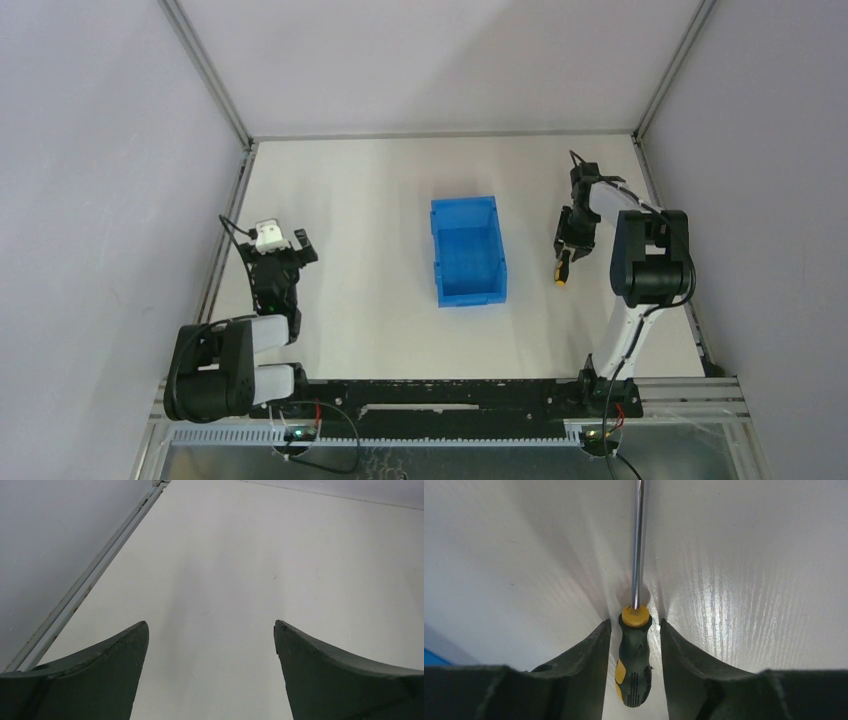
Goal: Put the screwdriver in the bin
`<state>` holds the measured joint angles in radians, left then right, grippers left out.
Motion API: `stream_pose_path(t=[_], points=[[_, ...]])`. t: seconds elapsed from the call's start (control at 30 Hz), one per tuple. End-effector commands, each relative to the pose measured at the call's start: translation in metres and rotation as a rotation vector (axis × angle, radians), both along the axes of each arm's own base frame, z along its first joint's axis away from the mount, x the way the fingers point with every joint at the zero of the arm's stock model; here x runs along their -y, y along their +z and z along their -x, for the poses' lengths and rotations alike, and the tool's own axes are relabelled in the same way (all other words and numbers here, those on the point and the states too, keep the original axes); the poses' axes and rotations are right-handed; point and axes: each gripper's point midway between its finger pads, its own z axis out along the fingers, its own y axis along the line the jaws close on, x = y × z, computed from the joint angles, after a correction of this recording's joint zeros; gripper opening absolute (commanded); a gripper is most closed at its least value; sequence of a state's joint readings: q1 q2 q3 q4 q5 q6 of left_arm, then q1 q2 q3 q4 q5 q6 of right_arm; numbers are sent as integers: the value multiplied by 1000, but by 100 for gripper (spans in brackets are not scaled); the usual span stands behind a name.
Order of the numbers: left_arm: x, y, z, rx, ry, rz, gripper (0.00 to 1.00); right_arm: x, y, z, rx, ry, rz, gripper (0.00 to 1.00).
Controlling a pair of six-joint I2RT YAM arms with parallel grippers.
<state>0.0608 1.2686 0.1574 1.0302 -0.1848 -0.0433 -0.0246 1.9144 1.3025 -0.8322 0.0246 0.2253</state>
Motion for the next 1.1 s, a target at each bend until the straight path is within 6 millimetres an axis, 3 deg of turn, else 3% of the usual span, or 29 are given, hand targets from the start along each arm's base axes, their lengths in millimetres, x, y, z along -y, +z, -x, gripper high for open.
stream_pose_path(t=[0.0,0.13,0.23,0.43,0.53,0.67,0.83,1.07], points=[[-1,23,-9,64,1,-21,100,2,-5,5,-31,38,24,45],[0,24,-9,65,1,-21,100,5,-8,6,-51,57,40,1],[-1,23,-9,64,1,-21,100,7,15,2,-12,61,62,0],[-1,24,-9,66,2,-21,100,7,109,-5,139,64,77,0],[-1,24,-9,65,1,-21,100,-4,150,3,173,105,100,0],[-1,23,-9,64,1,-21,100,-21,188,5,241,141,117,0],[0,24,-9,65,1,-21,100,-69,214,2,301,238,117,0],[-1,24,-9,65,1,-21,100,-203,233,14,382,623,12,0]])
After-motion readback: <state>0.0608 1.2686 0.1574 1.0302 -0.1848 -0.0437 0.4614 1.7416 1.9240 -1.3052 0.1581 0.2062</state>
